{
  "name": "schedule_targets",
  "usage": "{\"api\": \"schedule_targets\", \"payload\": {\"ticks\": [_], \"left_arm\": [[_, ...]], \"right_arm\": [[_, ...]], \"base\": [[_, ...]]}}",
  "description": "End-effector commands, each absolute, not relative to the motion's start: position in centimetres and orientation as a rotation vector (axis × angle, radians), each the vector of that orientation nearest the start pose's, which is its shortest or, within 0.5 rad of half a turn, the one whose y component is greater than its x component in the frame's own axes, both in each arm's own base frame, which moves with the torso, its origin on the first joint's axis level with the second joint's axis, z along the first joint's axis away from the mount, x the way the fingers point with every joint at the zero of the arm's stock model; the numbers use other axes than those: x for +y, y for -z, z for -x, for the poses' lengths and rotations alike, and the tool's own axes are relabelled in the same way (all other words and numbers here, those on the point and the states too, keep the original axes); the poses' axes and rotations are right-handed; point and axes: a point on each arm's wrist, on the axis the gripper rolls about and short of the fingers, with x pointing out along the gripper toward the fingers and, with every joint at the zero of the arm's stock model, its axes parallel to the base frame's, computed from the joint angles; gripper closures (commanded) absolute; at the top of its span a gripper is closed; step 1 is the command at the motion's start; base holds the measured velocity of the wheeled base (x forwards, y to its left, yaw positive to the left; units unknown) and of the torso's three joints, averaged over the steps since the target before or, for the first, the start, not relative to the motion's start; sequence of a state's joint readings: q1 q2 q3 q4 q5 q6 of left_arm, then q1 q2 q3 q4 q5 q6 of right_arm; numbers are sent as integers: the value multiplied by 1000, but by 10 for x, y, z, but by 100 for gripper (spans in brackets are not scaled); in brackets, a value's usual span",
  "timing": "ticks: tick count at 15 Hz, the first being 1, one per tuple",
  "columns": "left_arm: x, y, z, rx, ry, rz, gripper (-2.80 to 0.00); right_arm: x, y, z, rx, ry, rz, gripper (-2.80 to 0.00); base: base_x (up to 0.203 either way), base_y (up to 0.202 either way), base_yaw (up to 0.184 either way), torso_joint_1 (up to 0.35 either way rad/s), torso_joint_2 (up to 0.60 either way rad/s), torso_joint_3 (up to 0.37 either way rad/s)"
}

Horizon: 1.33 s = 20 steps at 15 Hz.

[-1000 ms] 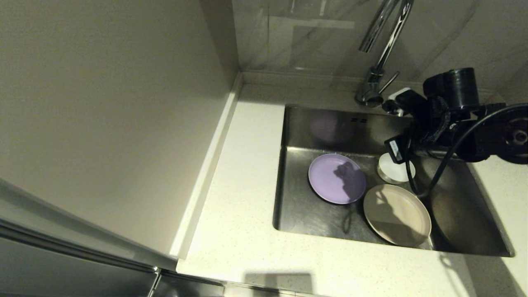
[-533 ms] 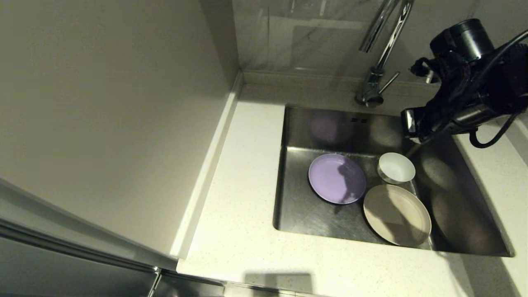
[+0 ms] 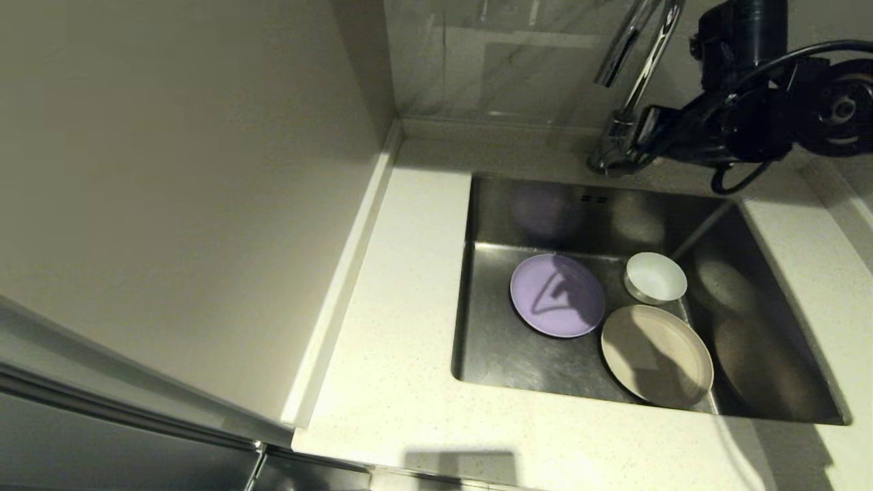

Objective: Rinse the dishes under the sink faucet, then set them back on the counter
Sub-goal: Turn on the faucet

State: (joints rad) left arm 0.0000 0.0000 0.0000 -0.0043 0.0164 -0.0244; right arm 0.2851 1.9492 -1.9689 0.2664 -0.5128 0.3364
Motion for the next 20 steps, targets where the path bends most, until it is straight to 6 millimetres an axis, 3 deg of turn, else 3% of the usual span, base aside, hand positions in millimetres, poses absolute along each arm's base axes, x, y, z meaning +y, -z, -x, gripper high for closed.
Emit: {"api": "schedule_targets", "payload": {"ticks": [1, 3, 6, 14, 17, 20], "left_arm": [[0, -76, 23, -6, -17, 25, 0], [0, -76, 23, -6, -17, 25, 0], [0, -76, 23, -6, -17, 25, 0], [0, -76, 23, -6, -17, 25, 0], [0, -76, 23, -6, -17, 25, 0], [0, -76, 23, -6, -17, 25, 0]], "right_arm": [[99, -344, -387, -25, 234, -291, 0], [97, -358, -389, -167, 204, -292, 0], [94, -359, -398, -252, 143, -241, 0], [75, -319, -428, -156, 205, -100, 0], [66, -301, -426, -73, 216, -14, 0], [51, -298, -413, -31, 135, 82, 0]], "base": [[0, 0, 0, 0, 0, 0], [0, 0, 0, 0, 0, 0], [0, 0, 0, 0, 0, 0], [0, 0, 0, 0, 0, 0], [0, 0, 0, 0, 0, 0], [0, 0, 0, 0, 0, 0]]}}
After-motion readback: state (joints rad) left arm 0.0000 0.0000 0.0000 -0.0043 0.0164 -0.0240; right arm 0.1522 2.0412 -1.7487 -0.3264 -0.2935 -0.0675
